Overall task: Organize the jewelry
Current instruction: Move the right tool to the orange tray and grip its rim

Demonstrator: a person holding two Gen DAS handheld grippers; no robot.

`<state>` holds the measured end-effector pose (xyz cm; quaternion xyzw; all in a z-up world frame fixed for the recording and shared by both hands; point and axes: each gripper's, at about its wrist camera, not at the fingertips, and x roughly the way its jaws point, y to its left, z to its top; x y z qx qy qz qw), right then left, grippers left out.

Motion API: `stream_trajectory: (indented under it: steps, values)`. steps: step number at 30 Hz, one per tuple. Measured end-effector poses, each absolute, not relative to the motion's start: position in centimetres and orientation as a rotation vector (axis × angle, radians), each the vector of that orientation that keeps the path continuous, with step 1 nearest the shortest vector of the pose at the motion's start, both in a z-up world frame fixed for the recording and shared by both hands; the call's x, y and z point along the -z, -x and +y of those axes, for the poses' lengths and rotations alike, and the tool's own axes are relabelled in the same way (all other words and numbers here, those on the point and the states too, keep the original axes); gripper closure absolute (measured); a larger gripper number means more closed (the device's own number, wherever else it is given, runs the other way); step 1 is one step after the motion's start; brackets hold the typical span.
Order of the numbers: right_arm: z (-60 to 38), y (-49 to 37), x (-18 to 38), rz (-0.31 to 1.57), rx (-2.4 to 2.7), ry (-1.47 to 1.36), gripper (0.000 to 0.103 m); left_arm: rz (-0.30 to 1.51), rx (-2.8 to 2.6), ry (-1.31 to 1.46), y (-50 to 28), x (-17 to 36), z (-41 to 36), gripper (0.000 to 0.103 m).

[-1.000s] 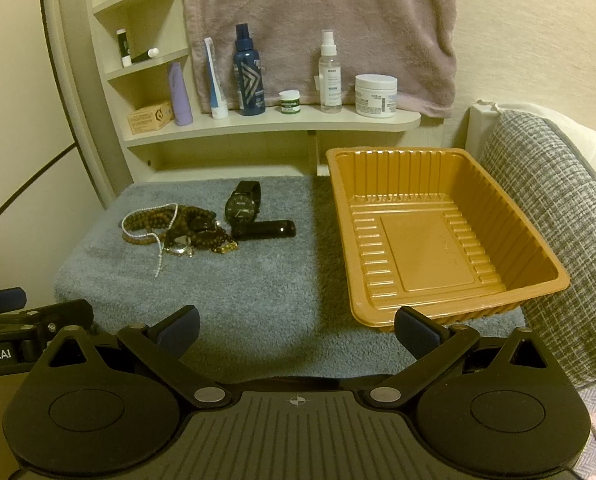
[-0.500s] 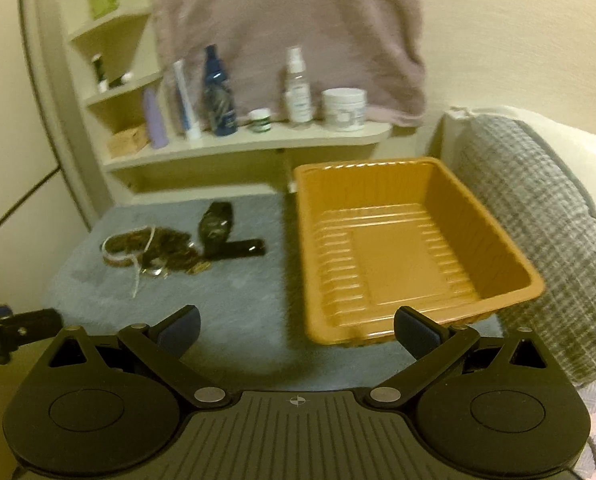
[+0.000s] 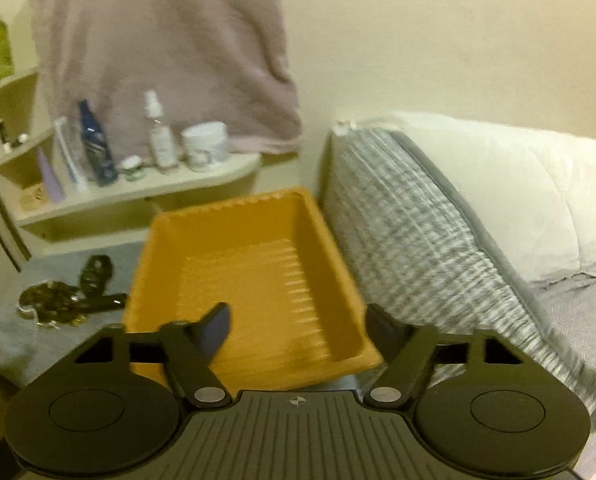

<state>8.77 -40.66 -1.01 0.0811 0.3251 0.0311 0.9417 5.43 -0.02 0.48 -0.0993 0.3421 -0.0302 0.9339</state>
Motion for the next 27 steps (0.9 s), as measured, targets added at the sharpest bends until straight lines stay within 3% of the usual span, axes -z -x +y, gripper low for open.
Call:
stream_trajectory:
  steps: [7,21,27]
  values:
    - [-42.9,-12.2,4.0,0.795,-0.09,-0.146,0.057,0.771,0.076,0.192,-7.6,1.8,-1.6,0.002]
    - [-42.8,-16.4,7.4,0.888,-0.144,-0.172,0.064,0.842,0.112,0.193,-10.0,4.2,-3.3,0.002]
    - [-42.3,-16.8,7.8,0.898,-0.123,-0.143,0.073,0.854,0.116,0.203,-10.3,4.6,-3.3,0.002]
